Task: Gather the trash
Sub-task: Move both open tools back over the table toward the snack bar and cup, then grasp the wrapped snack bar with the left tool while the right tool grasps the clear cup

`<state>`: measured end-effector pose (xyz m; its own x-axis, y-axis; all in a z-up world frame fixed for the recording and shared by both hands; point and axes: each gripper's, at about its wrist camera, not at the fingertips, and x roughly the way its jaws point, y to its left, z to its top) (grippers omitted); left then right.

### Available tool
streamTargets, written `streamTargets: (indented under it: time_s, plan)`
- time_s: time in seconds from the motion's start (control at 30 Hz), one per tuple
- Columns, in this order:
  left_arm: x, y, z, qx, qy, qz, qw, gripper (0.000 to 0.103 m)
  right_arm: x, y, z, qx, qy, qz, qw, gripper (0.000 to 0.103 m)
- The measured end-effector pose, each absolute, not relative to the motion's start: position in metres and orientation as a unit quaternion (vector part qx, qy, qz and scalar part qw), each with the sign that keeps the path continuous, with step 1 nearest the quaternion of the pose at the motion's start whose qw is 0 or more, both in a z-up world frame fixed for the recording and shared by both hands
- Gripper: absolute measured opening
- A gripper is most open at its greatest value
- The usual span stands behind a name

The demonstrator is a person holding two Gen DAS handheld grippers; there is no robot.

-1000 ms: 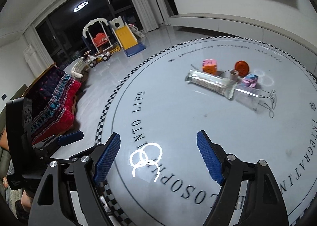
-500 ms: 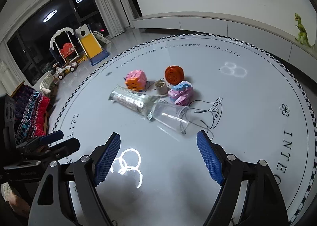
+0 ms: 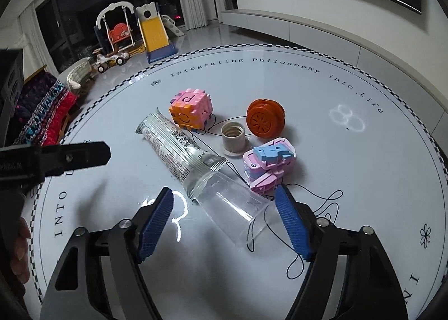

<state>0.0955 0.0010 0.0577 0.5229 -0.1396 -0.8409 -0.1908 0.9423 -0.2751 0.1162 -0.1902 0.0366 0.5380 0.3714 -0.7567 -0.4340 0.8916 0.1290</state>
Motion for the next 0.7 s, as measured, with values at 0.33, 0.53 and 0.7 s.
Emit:
streamTargets:
  time_s: [0.33, 0.53, 0.7]
  plan:
    - [0.145, -0.024, 0.046, -0.192, 0.517, 0.087, 0.830, 0.097, 0.108, -0.219, 0.039, 0.007, 0.425, 0.226, 0.877, 0.053]
    - [0.160, -0.033, 0.028, -0.193, 0.535, 0.121, 0.814, 0.097, 0.087, -0.240, 0.056, 0.035, 0.405, 0.228, 0.885, 0.053]
    - [0.170, -0.045, 0.025, -0.171, 0.535, 0.120, 0.818, 0.094, 0.077, -0.252, 0.064, 0.050, 0.399, 0.221, 0.888, 0.053]
